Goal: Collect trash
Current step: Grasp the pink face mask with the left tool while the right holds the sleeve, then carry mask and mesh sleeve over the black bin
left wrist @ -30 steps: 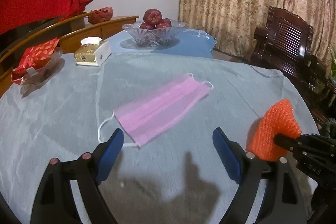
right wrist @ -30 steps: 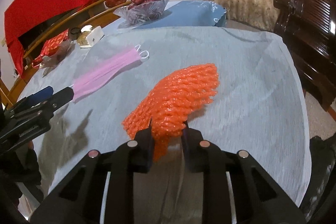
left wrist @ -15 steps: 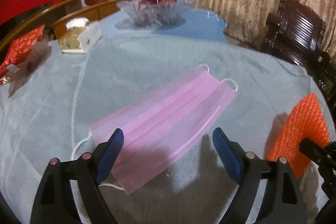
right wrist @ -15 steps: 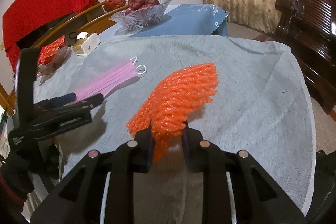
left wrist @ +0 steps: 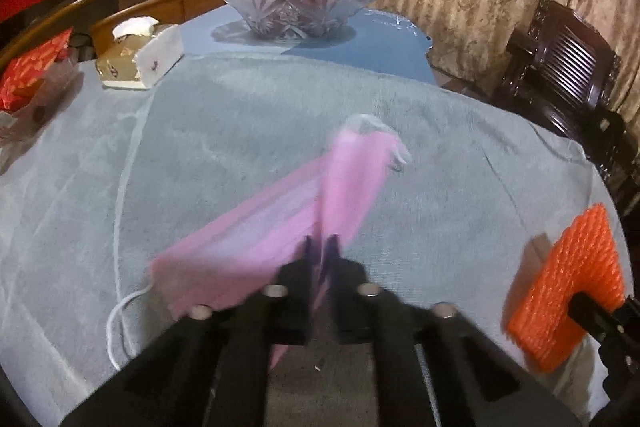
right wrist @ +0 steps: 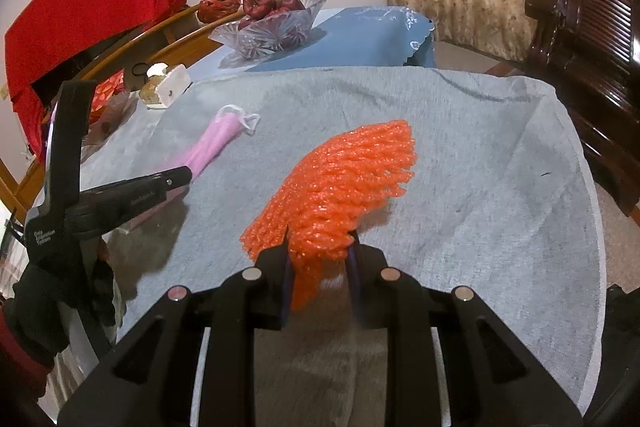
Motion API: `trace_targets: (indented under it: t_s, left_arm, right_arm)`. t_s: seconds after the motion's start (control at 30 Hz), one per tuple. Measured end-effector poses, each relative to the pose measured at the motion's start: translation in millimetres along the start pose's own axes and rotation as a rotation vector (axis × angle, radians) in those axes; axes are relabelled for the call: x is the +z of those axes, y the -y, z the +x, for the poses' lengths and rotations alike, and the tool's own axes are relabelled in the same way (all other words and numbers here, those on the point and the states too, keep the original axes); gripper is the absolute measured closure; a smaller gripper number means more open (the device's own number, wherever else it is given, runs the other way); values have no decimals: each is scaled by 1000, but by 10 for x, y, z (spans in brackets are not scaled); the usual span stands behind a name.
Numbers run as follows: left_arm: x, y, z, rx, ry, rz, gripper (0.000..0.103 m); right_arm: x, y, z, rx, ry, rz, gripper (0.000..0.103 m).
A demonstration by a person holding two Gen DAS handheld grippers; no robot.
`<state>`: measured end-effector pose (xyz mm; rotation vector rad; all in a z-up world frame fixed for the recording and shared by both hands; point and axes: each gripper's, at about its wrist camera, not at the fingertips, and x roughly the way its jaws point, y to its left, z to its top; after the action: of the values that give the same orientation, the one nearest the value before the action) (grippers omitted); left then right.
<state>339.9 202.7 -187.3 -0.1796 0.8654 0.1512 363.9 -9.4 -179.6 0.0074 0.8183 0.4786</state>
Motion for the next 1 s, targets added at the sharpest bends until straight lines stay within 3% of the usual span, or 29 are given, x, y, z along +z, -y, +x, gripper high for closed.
trace_targets:
  t_s: [0.33, 0.7, 1.0]
  left_arm:
    - [-67, 50, -507, -81, 73, -41, 102]
    - [-151, 342, -1262, -159, 155, -15, 102]
    - [-268, 592, -1683, -176, 196, 32, 102]
  right_arm:
    - [55, -60, -277, 21, 50, 0, 81]
    - [36, -130, -820, 38, 116, -2, 81]
    - [-39, -141, -1290, 28, 164, -6, 81]
